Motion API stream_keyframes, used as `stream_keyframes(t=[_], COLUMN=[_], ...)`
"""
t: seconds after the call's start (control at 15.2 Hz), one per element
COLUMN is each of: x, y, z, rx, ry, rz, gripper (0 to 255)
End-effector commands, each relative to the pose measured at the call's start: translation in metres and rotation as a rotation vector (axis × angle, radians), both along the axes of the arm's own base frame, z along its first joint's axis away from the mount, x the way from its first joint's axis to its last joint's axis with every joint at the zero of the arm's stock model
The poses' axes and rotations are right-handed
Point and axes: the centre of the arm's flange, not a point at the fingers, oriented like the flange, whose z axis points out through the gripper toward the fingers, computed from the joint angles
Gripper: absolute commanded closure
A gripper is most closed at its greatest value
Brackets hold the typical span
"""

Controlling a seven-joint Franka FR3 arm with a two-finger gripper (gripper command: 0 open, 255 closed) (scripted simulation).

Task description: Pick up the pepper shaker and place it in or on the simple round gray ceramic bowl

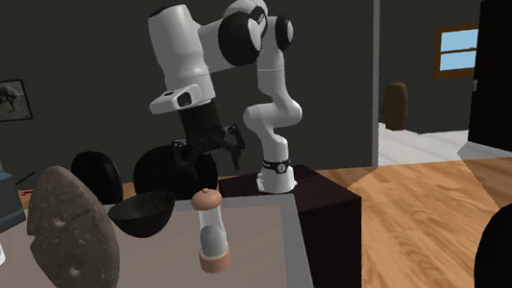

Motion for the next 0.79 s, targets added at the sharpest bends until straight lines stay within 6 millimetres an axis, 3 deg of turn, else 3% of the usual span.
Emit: stream_keyframes(t=[0.0, 0.07, 0.59, 0.73], x=[0.007, 0.013, 0.011, 0.011], y=[-0.03, -0.041, -0.035, -0.035], z=[-0.011, -0.017, -0.056, -0.056], rx=[0.011, 0.017, 0.017, 0.017], ry=[-0.002, -0.003, -0.003, -0.003], rz=[-0.003, -0.005, -0.005, -0.005], gripper=[0, 0, 0, 0])
